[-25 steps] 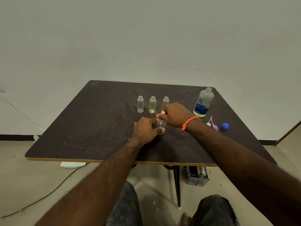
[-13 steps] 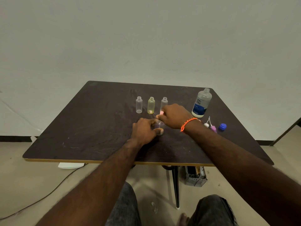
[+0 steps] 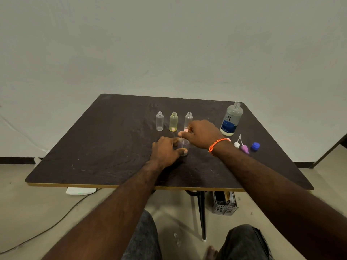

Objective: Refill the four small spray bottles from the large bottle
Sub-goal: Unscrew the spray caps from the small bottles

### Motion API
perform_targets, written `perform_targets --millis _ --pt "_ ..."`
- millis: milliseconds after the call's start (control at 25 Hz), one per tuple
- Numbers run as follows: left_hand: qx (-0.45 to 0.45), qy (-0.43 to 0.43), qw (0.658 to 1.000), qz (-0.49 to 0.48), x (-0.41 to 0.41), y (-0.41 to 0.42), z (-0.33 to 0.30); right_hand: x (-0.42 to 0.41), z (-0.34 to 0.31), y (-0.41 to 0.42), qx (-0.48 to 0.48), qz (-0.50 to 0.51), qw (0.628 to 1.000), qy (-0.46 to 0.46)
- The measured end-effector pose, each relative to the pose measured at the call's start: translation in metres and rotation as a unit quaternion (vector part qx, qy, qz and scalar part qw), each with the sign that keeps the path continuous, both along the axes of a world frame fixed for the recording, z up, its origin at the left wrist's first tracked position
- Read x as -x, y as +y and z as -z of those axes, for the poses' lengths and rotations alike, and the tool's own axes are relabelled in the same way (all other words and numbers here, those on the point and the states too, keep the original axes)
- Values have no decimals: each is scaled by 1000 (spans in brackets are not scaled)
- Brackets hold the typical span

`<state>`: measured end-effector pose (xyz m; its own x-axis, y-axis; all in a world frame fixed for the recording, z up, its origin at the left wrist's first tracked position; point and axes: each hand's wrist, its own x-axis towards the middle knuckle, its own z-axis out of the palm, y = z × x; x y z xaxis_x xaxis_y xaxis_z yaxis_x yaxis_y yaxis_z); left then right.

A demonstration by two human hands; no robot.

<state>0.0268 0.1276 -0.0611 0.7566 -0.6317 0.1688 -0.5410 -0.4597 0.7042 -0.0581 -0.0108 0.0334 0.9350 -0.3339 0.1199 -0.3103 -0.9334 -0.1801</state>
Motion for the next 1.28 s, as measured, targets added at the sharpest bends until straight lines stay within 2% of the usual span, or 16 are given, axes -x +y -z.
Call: perform_targets --millis 280,560,800,880,1040,1280 --pt "-4 -5 1000 -3 1 2 -1 6 -8 -2 -122 -120 985 5" --pt "-8 -9 1000 -9 3 2 -3 -2 -1 0 -34 -42 998 15" --pt "-6 -12 1000 1 1 3 1 1 -8 6 -114 -152 982 13" --pt "-6 -18 1000 0 1 3 1 0 -5 4 -107 -132 985 8" --pt "-12 -20 1000 -8 2 2 0 -4 1 -5 -19 -58 998 11" --pt "-14 -19 1000 -6 1 2 2 -1 0 -8 -36 -105 994 12"
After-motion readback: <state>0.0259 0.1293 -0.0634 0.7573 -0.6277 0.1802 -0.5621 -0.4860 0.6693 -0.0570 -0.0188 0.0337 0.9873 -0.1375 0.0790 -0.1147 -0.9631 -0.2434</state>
